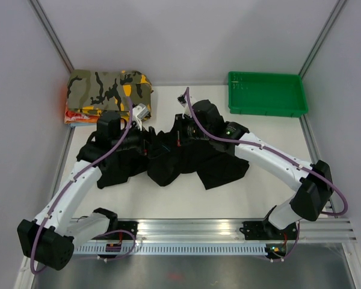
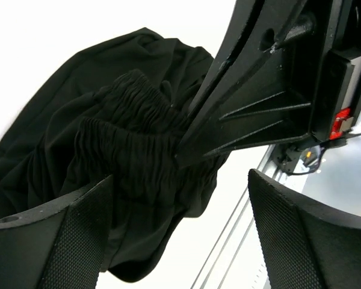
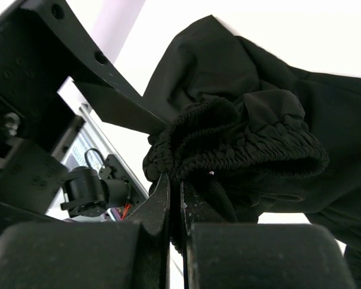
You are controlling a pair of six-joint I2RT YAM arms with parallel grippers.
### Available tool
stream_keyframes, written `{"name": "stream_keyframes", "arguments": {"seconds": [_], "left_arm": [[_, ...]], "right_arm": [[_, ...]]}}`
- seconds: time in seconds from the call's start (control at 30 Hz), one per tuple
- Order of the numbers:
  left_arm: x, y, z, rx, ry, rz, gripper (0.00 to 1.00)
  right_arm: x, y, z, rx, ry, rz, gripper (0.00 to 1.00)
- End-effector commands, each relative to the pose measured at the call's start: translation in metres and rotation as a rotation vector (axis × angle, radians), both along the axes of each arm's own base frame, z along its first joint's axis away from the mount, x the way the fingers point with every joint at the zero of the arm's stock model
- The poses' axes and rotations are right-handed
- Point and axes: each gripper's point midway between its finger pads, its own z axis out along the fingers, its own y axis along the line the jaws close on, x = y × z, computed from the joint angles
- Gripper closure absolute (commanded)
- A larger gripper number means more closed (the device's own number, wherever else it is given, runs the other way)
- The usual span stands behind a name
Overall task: Fold and stack the trousers
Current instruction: Flatten the trousers out
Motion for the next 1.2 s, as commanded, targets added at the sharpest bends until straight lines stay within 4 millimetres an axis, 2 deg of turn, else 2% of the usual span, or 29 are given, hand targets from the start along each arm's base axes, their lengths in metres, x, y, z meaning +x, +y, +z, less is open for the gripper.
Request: {"name": "stream_keyframes", "arguments": {"seconds": [0.0,0.1,0.3,0.43,0.53,0.67,0.73,0.8,0.83,0.87,0.9,0.93,0.97,1.0,1.03,1.07,1.1,1.17], "left_arm": [[0.014,-0.002,0.000,0.049,-0.119,0.003,0.11],[0.020,0.005,-0.013,0.102,-0.128,0.034,0.11],[0.025,0.026,-0.022,0.202,-0.172,0.121,0.05],[0.022,0.032,-0.016,0.217,-0.224,0.132,0.02],[0.015,0.021,-0.014,0.177,-0.228,0.059,0.01],[-0.001,-0.005,-0.012,0.055,-0.182,-0.100,0.03],[-0.003,-0.011,-0.014,0.045,-0.162,-0.116,0.06],[-0.004,-0.016,-0.017,0.055,-0.155,-0.130,0.13],[-0.005,-0.017,-0.017,0.056,-0.150,-0.135,0.34],[-0.003,-0.016,-0.017,0.063,-0.148,-0.124,0.48],[-0.001,-0.015,-0.012,0.060,-0.152,-0.099,0.62],[0.002,-0.012,-0.010,0.065,-0.154,-0.069,0.87],[0.010,-0.004,-0.008,0.095,-0.153,0.008,0.98],[0.013,0.002,-0.006,0.109,-0.157,0.057,0.98],[0.012,0.010,0.003,0.109,-0.186,0.096,0.98],[0.012,0.016,0.007,0.117,-0.204,0.138,0.98],[0.008,0.019,0.005,0.106,-0.201,0.154,0.98],[-0.006,0.022,0.016,0.063,-0.238,0.156,0.98]], "right_arm": [[-0.008,0.004,0.031,0.097,-0.031,0.028,1.00],[-0.008,0.001,0.034,0.093,-0.037,0.020,1.00],[-0.011,-0.007,0.032,0.065,-0.045,0.012,1.00],[-0.015,-0.009,0.033,0.059,-0.060,0.036,1.00],[-0.019,-0.010,0.036,0.068,-0.066,0.053,1.00],[-0.025,-0.007,0.041,0.095,-0.064,0.085,1.00],[-0.025,-0.006,0.046,0.108,-0.072,0.090,1.00],[-0.026,-0.006,0.049,0.117,-0.077,0.089,1.00],[-0.026,-0.006,0.050,0.119,-0.078,0.088,1.00],[-0.025,-0.006,0.050,0.119,-0.078,0.087,1.00],[-0.023,-0.006,0.048,0.113,-0.075,0.078,0.89],[-0.022,-0.007,0.040,0.087,-0.057,0.063,0.77],[-0.014,-0.011,0.036,0.065,-0.060,0.019,0.66],[-0.009,-0.014,0.032,0.044,-0.054,-0.010,0.52],[-0.007,-0.019,0.021,0.001,-0.030,-0.041,0.48],[0.004,-0.027,0.019,-0.017,-0.022,-0.107,0.42],[0.008,-0.032,0.016,-0.026,-0.008,-0.140,0.29],[0.022,-0.047,0.014,-0.024,0.004,-0.219,0.18]]}}
